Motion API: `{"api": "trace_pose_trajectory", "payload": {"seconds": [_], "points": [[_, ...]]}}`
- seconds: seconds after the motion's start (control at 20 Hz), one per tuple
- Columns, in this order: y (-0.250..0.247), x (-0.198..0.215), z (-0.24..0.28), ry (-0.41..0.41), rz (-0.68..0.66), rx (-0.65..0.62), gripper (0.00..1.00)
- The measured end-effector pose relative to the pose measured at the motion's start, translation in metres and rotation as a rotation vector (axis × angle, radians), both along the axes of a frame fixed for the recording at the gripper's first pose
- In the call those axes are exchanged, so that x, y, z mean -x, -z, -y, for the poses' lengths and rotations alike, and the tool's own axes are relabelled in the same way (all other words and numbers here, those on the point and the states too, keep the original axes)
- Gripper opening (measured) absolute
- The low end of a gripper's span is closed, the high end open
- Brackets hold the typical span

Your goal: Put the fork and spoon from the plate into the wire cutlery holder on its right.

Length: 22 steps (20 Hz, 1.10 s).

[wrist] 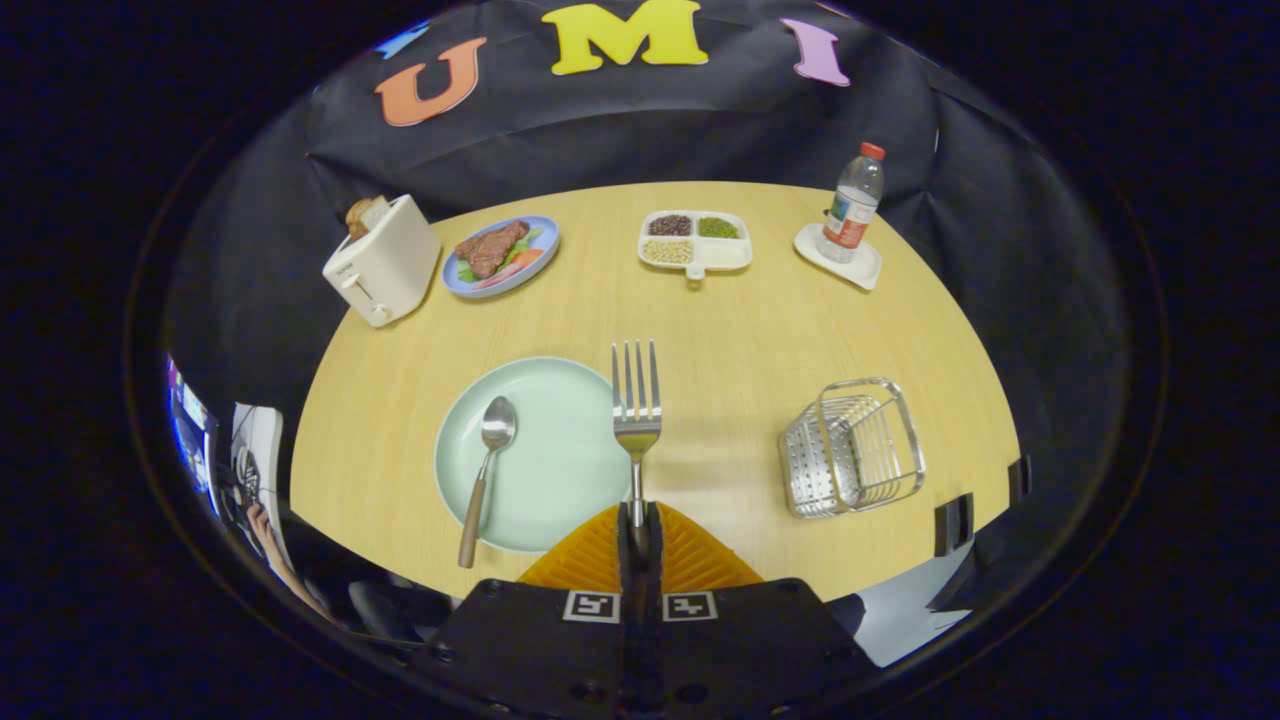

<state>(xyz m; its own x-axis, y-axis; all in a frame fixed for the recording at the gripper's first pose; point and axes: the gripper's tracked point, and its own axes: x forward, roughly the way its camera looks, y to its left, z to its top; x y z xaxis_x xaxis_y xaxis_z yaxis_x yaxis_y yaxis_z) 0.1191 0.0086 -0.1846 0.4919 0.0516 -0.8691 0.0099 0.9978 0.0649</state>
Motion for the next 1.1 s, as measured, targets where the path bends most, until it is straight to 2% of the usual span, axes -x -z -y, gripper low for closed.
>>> {"api": "trace_pose_trajectory", "payload": {"seconds": [0.2,0.5,0.8,1.1], "points": [[-0.016,0.003,0.056,0.04,0.022,0.032,0.01],[-0.013,0.01,0.121,0.09,-0.002,0.078,0.01],[0.0,0.01,0.144,0.097,-0.019,0.094,0.01],[-0.005,0.004,0.144,0.058,0.027,0.12,0.08]]}}
